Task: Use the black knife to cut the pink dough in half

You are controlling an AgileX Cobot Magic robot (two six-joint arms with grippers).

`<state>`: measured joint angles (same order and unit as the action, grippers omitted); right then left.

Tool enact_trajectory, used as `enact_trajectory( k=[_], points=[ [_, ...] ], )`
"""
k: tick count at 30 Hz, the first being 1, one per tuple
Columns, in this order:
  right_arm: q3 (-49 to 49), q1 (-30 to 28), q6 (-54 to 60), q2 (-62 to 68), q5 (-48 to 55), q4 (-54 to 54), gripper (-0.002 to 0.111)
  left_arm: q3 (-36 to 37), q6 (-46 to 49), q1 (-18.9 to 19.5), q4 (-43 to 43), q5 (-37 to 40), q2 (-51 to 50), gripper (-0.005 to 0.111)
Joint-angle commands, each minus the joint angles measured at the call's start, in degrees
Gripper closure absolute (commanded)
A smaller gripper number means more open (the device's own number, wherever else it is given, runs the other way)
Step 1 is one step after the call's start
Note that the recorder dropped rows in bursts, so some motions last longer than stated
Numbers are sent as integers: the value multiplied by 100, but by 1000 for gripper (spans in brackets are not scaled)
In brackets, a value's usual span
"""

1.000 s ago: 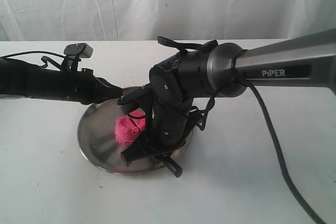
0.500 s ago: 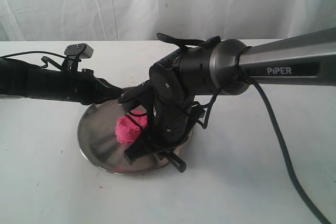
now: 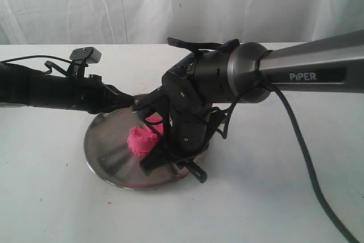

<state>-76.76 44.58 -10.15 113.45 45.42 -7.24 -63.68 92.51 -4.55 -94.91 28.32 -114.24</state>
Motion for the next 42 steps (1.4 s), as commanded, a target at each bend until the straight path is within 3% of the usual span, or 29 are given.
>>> enact_trajectory(
  k=[1, 12, 28, 42],
  points=[
    [29, -3, 502, -68, -44, 538, 108, 39, -45, -11, -50, 111, 69, 107],
    [29, 7, 717, -68, -46, 805, 108, 39, -45, -11, -50, 111, 69, 107],
    [29, -3, -527, -68, 57, -656, 108, 96, -59, -11, -50, 122, 69, 107],
    [29, 8, 688, -68, -5, 844, 108, 95, -171, -11, 122, 137, 503, 107]
  ],
)
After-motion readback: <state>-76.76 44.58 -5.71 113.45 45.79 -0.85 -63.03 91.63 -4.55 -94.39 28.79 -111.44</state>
